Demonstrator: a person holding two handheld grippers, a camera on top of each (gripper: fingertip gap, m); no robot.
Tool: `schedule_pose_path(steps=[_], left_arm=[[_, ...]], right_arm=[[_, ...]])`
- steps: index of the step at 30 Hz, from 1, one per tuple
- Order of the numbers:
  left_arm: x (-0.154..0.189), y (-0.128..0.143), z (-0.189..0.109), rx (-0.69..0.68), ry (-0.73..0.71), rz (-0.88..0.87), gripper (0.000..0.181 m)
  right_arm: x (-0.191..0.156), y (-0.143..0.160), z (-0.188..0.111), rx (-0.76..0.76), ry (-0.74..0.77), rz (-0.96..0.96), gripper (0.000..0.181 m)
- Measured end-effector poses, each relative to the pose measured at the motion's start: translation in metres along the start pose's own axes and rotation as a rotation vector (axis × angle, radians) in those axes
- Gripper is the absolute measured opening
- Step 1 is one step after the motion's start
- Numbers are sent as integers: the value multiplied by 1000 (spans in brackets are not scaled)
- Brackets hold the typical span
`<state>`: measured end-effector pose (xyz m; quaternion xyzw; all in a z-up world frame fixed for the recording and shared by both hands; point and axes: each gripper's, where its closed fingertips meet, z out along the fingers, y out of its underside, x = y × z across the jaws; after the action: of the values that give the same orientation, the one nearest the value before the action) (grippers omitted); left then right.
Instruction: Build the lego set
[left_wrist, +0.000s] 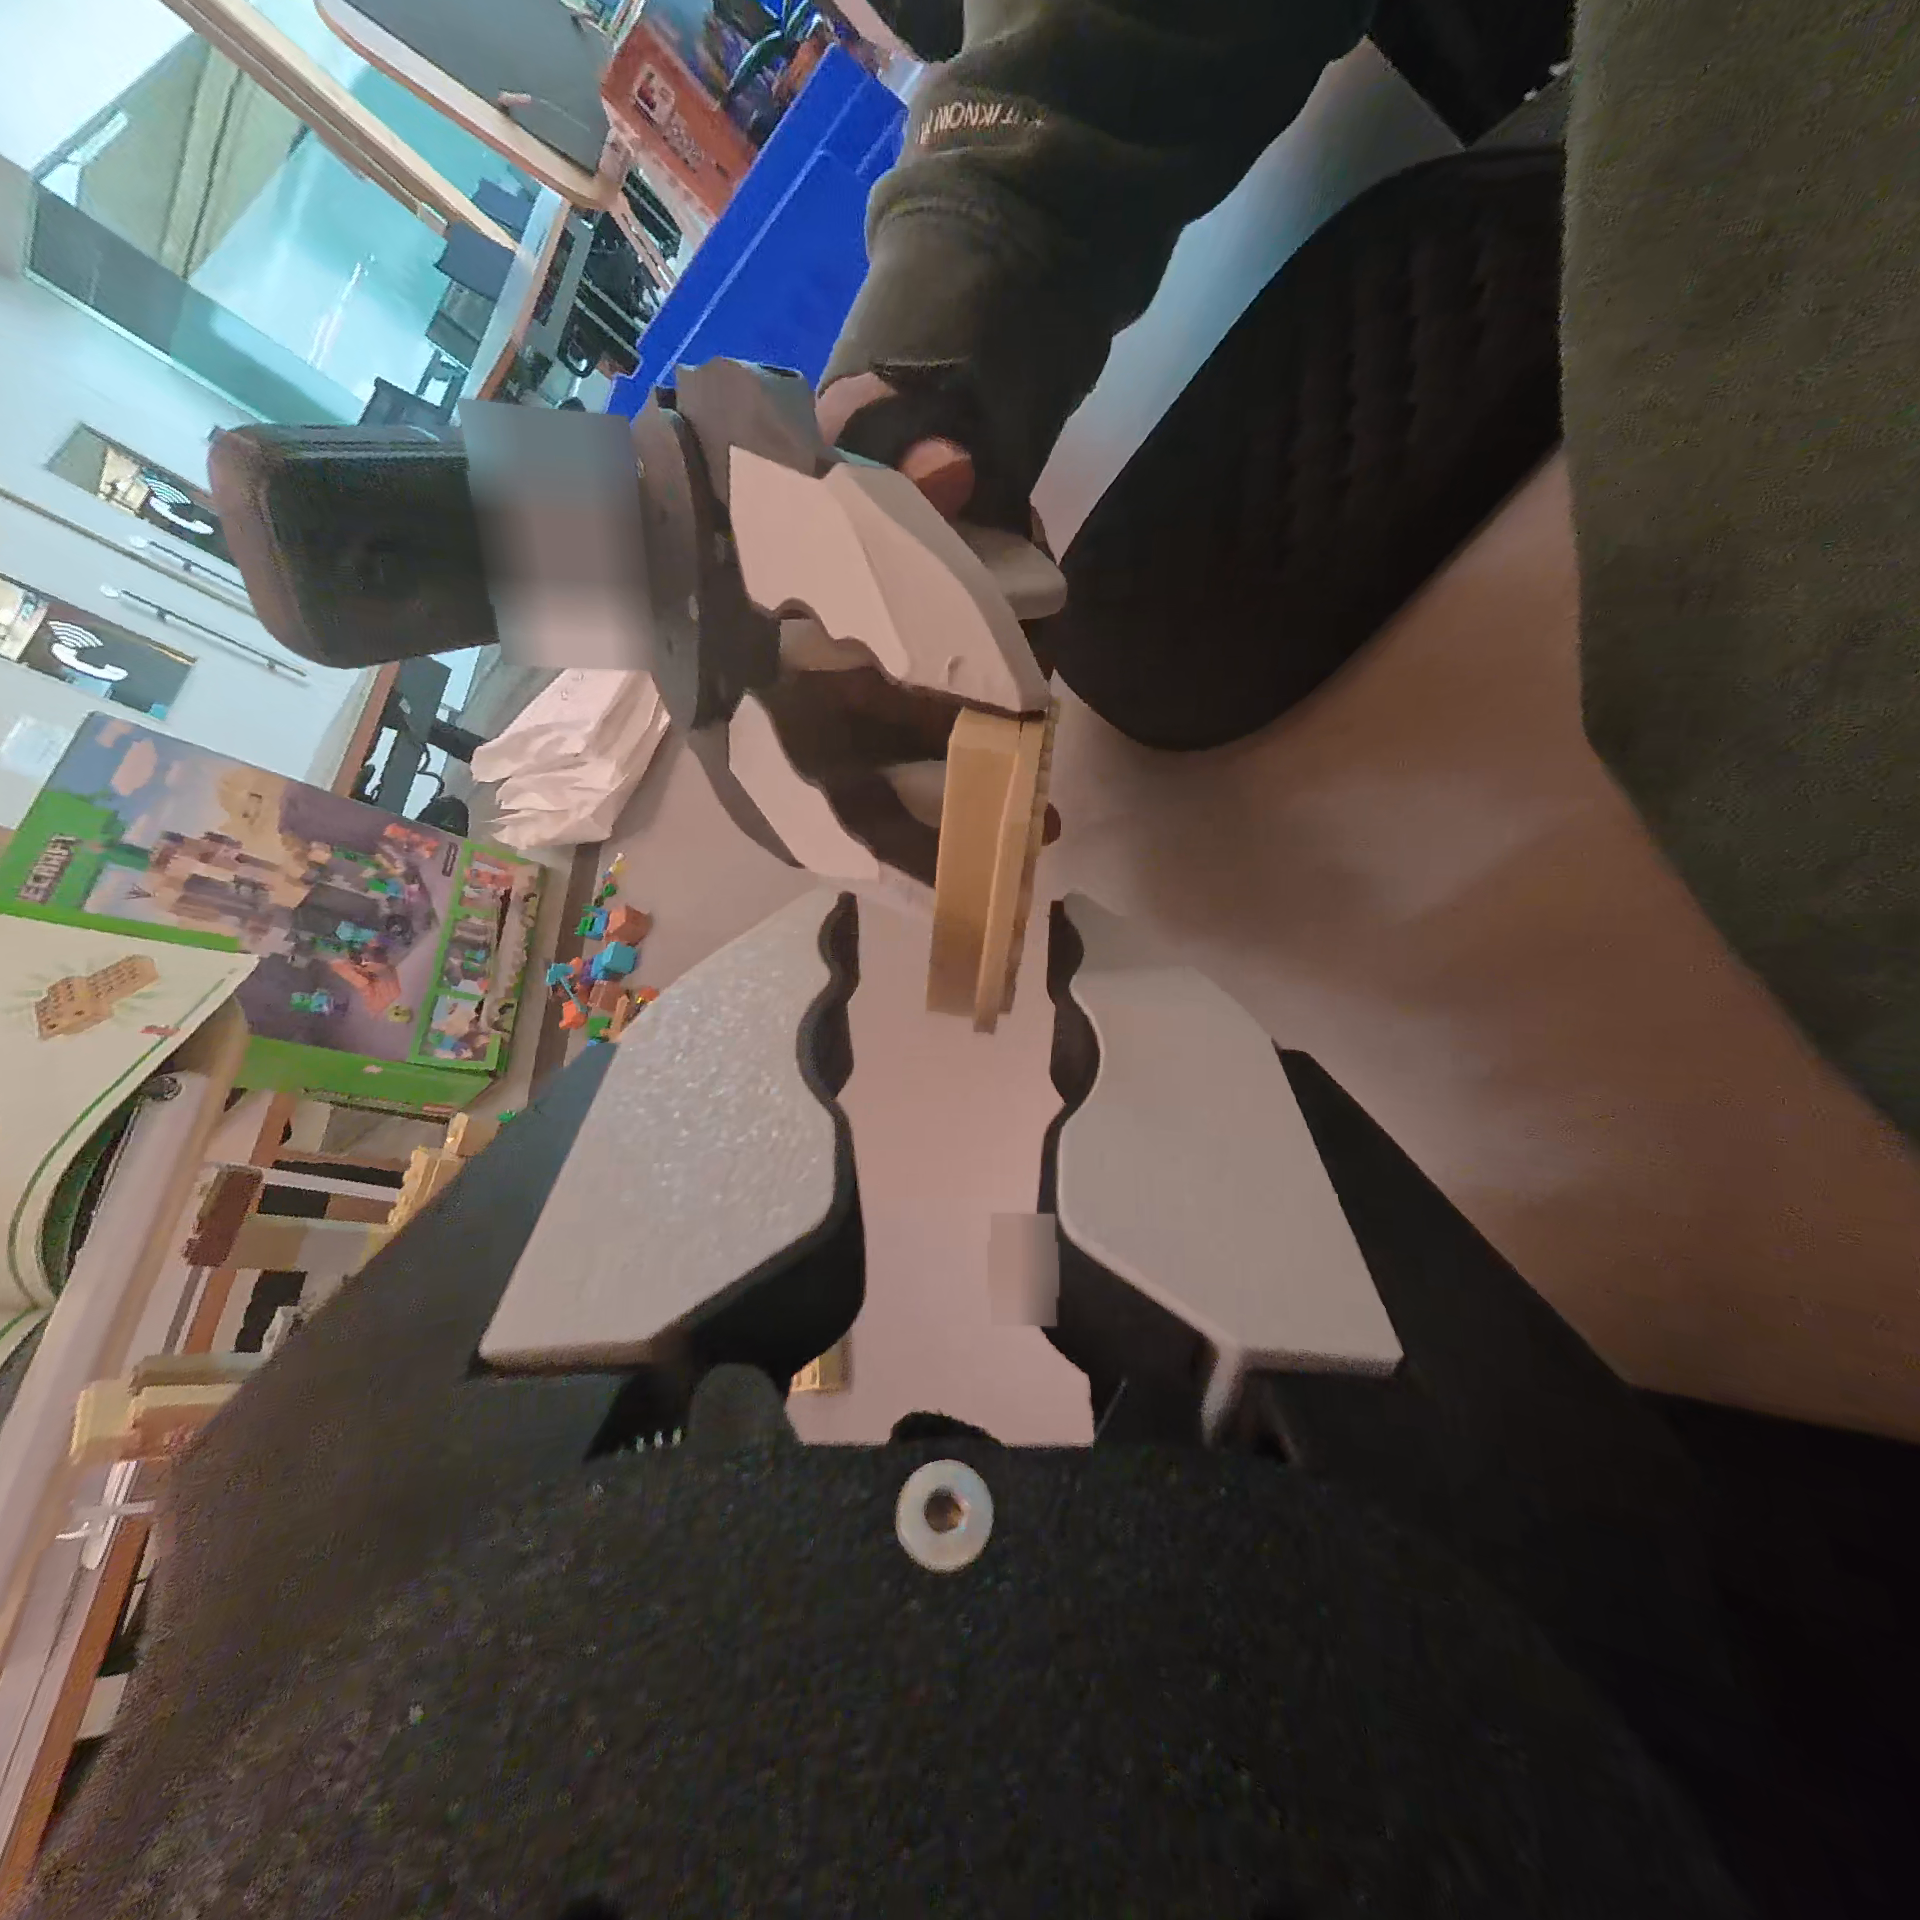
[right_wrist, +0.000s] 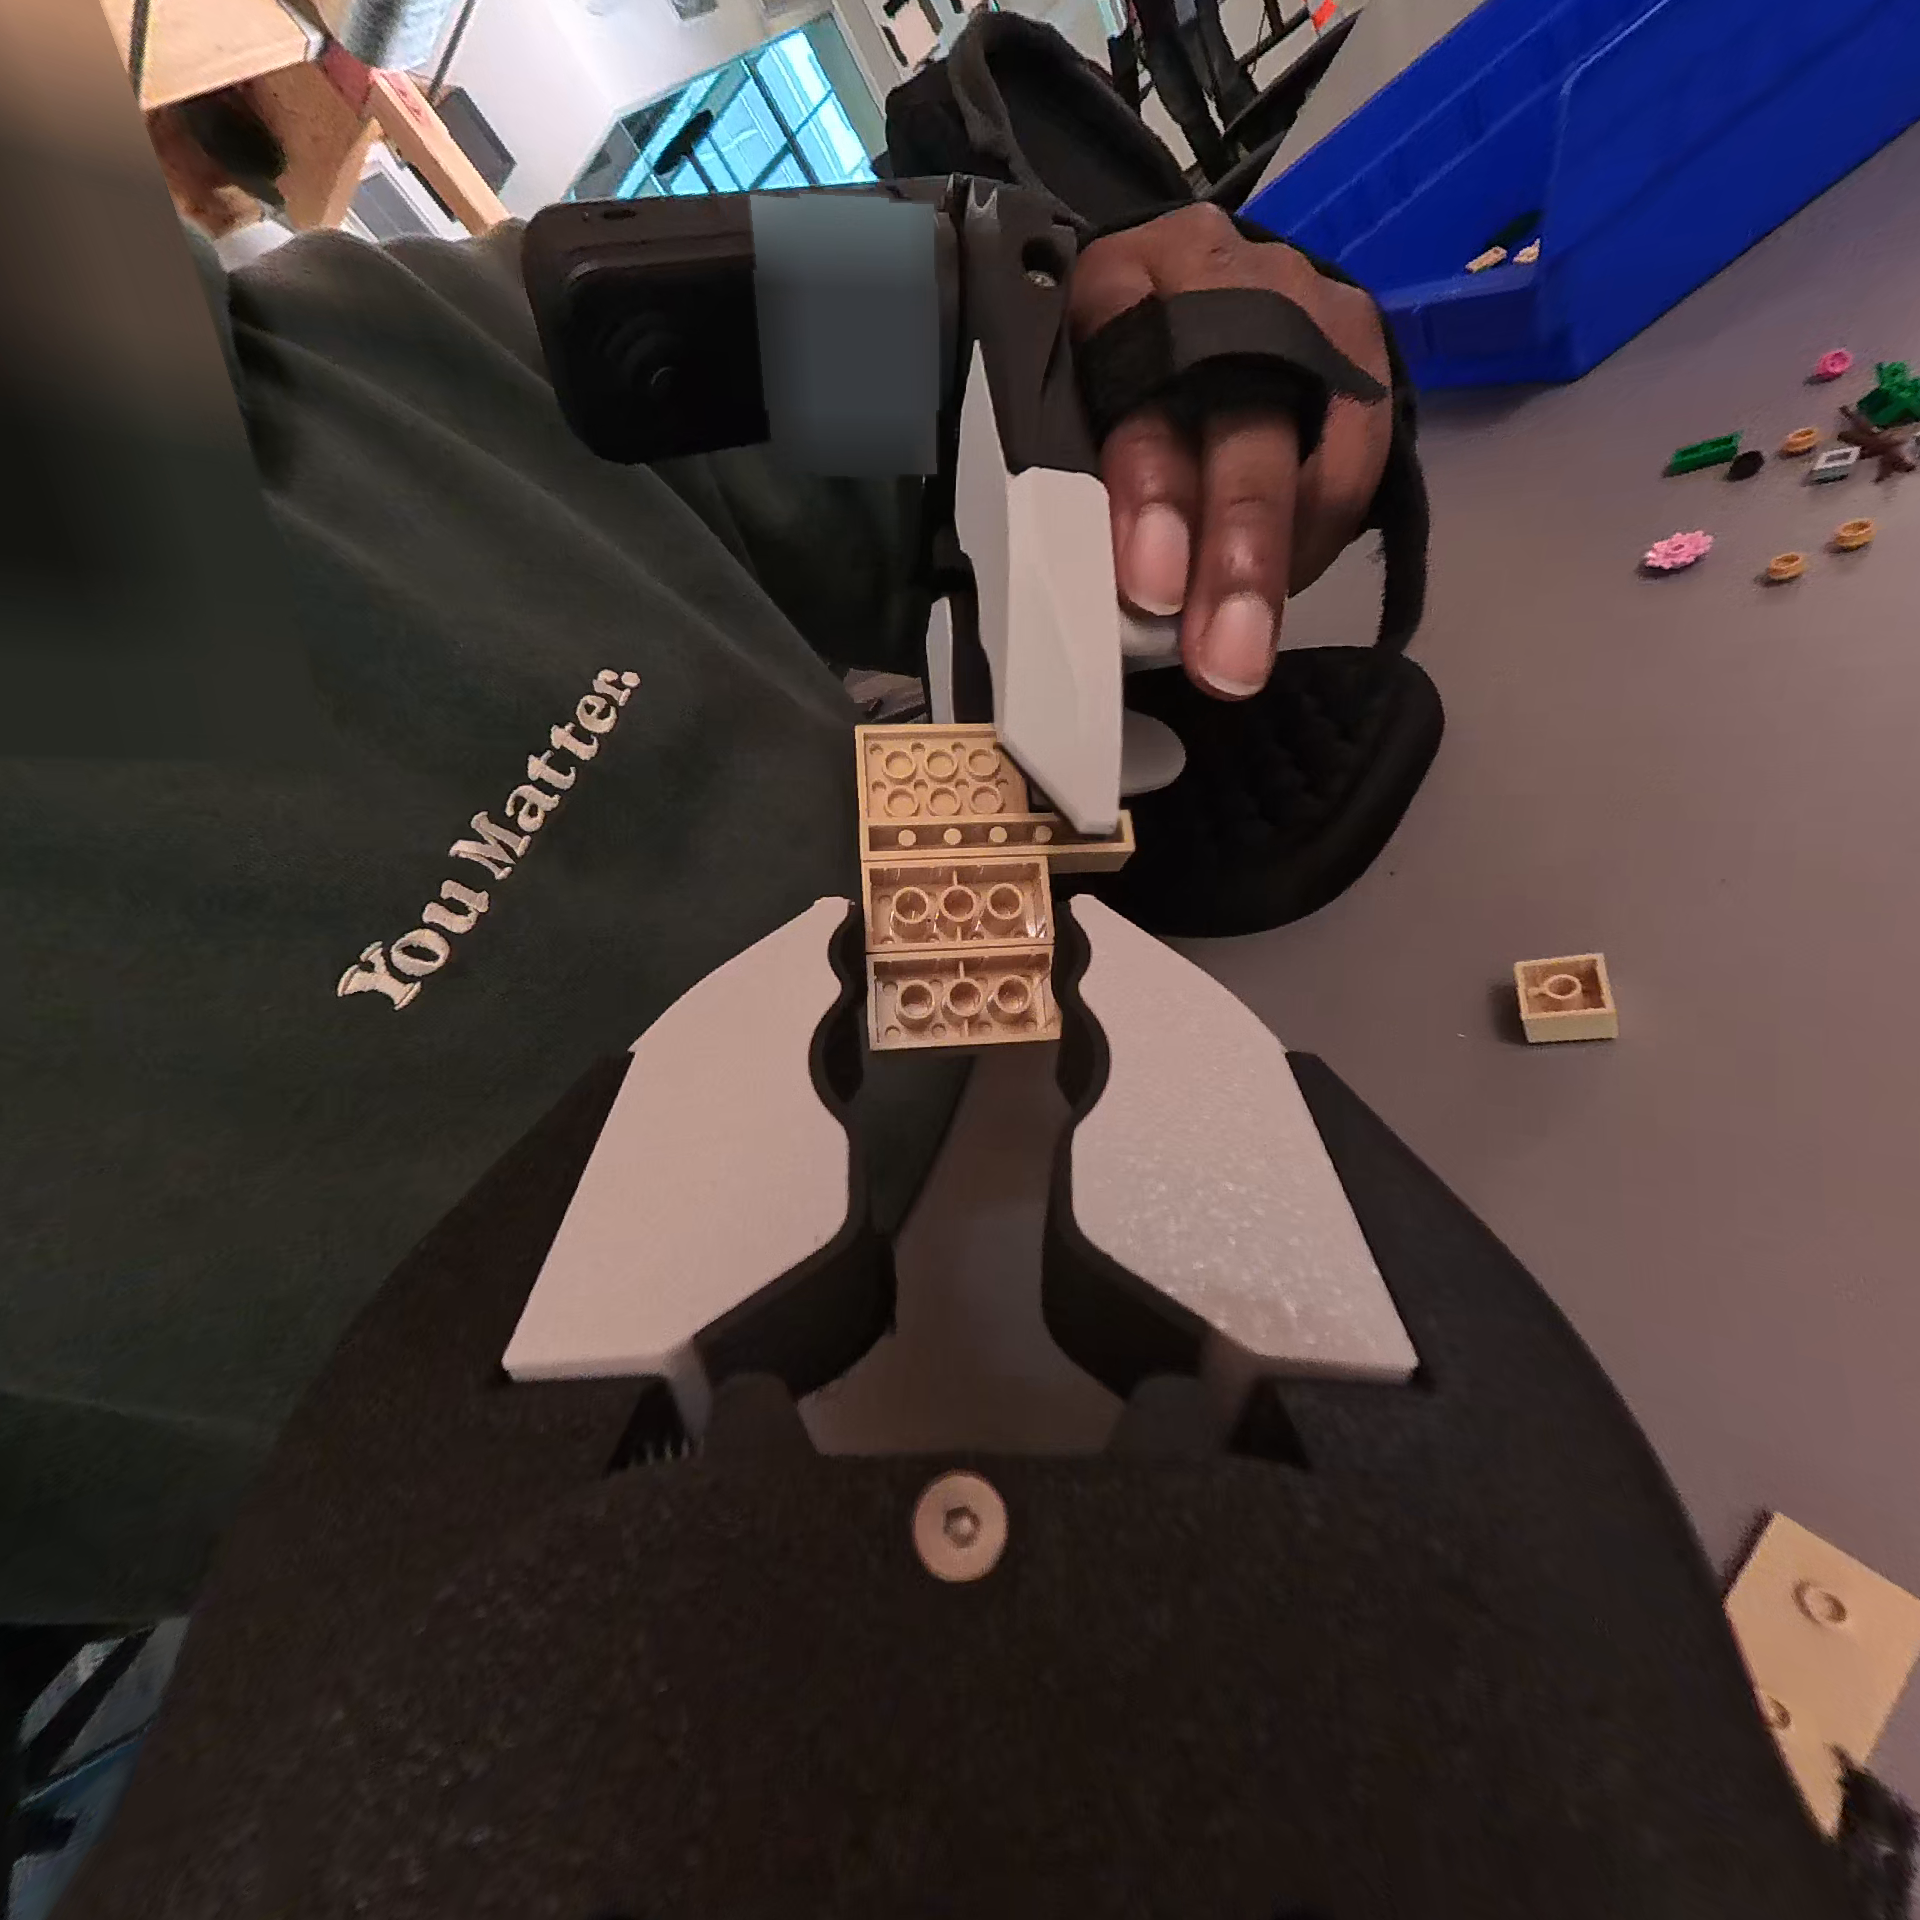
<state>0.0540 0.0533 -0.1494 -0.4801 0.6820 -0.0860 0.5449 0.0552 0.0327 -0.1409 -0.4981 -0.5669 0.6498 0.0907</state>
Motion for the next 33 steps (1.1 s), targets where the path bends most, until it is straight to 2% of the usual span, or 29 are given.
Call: schedule_pose_path(steps=[4,7,13,16,18,20,23,27,30,33], left_arm=[[5,-1,1,-2,12,35,18],[7,-1,0,-2,28,47,15],[16,0,0,-16,69,85,15],[13,3,3,-14,35,49,16],[12,11,5,-51,24,31,33],[12,16,5,-54,34,-36,43],[5,25,0,-23,19,-177,41],[-16,36,-5,81,-25,-466,26],[-42,48,-8,146,-110,-626,0],[-70,63,-9,153,-231,-741,0]], right_arm=[[0,0,1,0,-6,-1,34],[-1,0,3,-7,-12,-2,34],[-1,8,7,-31,-14,13,34],[4,8,4,-8,15,18,34],[5,8,1,-6,39,4,34],[11,11,-4,-34,114,-32,34],[26,18,-17,-109,286,-121,34],[49,28,-38,-209,498,-227,34],[62,34,-46,-250,579,-259,34],[72,36,-48,-271,629,-291,34]])
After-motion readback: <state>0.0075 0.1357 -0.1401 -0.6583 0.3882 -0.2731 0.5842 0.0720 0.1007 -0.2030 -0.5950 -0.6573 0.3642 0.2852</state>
